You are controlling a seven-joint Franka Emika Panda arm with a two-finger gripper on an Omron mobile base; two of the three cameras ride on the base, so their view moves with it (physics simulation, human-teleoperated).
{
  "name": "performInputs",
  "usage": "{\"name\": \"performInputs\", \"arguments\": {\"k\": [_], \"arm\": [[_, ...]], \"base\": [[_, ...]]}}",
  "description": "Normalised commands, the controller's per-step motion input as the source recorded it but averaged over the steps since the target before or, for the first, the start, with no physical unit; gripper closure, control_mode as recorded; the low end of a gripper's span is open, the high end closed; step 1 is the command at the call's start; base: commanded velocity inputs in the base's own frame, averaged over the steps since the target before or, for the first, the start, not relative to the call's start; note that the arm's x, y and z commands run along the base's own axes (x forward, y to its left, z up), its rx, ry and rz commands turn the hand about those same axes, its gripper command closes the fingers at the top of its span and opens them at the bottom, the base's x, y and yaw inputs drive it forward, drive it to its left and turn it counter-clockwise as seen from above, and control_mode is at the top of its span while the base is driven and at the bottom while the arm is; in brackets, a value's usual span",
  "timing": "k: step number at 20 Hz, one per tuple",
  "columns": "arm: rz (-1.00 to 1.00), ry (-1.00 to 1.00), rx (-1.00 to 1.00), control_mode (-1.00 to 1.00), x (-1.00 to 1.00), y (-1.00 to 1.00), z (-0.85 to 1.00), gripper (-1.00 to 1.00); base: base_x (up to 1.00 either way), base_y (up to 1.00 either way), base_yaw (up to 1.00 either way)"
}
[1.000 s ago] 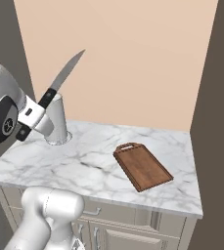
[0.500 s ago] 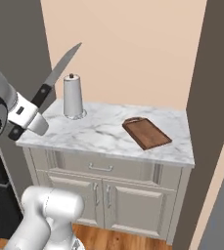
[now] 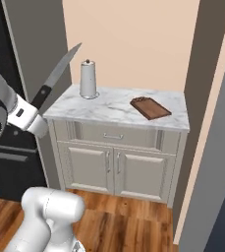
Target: Move the cutting board and knife to the sink. Then move spray from the cabinet to the counter.
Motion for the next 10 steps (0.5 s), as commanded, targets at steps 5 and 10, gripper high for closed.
{"name": "performInputs", "arguments": {"k": [5,10], "arm": [[0.00,0.00,0.00,1.00,0.00,0.00,0.00,1.00],[0.00,0.00,0.00,1.00,0.00,0.00,0.00,1.00]], "base": [[-1.00,0.11,0.00],[-1.00,0.14,0.00]]}}
